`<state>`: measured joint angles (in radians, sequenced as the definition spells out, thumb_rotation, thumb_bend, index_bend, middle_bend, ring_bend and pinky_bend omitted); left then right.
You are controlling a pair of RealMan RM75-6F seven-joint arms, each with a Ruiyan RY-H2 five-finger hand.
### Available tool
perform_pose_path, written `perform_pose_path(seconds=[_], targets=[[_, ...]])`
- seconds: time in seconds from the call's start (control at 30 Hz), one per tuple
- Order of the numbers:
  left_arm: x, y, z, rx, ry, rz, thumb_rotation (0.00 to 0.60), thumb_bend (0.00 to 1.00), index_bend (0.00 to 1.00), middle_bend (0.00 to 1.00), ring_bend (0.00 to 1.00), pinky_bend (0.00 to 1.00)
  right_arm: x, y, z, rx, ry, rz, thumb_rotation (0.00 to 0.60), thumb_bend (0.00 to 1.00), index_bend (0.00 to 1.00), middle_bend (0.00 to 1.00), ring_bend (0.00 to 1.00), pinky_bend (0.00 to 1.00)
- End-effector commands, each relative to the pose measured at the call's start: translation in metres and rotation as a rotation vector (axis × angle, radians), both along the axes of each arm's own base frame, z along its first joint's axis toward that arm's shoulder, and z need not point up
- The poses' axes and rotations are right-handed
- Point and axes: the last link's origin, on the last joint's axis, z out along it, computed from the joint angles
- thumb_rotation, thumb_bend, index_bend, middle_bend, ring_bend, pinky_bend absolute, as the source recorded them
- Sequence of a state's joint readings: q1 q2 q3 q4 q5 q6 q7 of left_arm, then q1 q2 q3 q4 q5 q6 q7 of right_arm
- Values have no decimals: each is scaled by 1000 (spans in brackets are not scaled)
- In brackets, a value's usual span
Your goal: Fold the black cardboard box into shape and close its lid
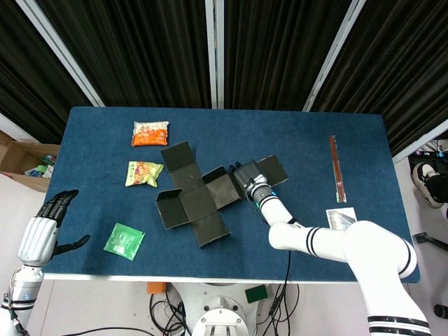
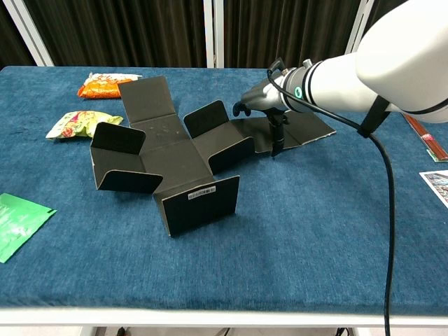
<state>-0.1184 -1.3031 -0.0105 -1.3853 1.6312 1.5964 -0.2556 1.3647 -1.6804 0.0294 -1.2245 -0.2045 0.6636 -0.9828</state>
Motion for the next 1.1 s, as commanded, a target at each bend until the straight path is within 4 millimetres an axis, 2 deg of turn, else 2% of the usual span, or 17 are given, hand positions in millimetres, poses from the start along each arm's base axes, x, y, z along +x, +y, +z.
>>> perform_pose_path(seconds=[0.03,0.33,0.4,0.53,0.6,0.7,0.77,0.87,0.97,1.1], targets=[[0,0,0,1,-1,1,600,88,69,110,97,210,2,0,-2,1,24,8,600,176,137,134,683,1000],[-3,0,0,-2,-2,5,600,88,69,110,97,209,6,1,-14,0,80,26,600,182,182,157,683,1000],[-3,1,-1,-3,-3,5,600,89,69,110,97,209,7,1,-15,-2,77,28,600,208,237,184,683,1000],[-3,7,-2,-15,2,5,600,88,69,110,102,210,9,3,-12,-19,43,40,600,355,491,344,693,1000],[-3,15,-4,-30,7,7,600,89,70,110,131,221,9,7,-9,-28,2,47,600,384,539,391,697,1000],[1,31,-10,-44,37,-1,600,89,71,110,243,312,7,13,-3,-40,-68,41,600,391,550,432,702,1000],[6,46,-18,-53,54,-10,600,90,71,110,374,469,5,17,0,-48,-126,25,600,390,550,446,706,1000],[15,68,-32,-80,83,-19,600,95,65,92,477,631,3,22,3,-61,-192,7,600,390,551,461,710,1000],[26,86,-47,-108,137,-27,600,98,33,32,500,705,1,26,3,-78,-227,2,600,390,551,471,711,1000],[38,103,-68,-133,216,-24,600,98,0,0,503,777,1,29,2,-92,-250,-1,600,390,553,477,711,1000]])
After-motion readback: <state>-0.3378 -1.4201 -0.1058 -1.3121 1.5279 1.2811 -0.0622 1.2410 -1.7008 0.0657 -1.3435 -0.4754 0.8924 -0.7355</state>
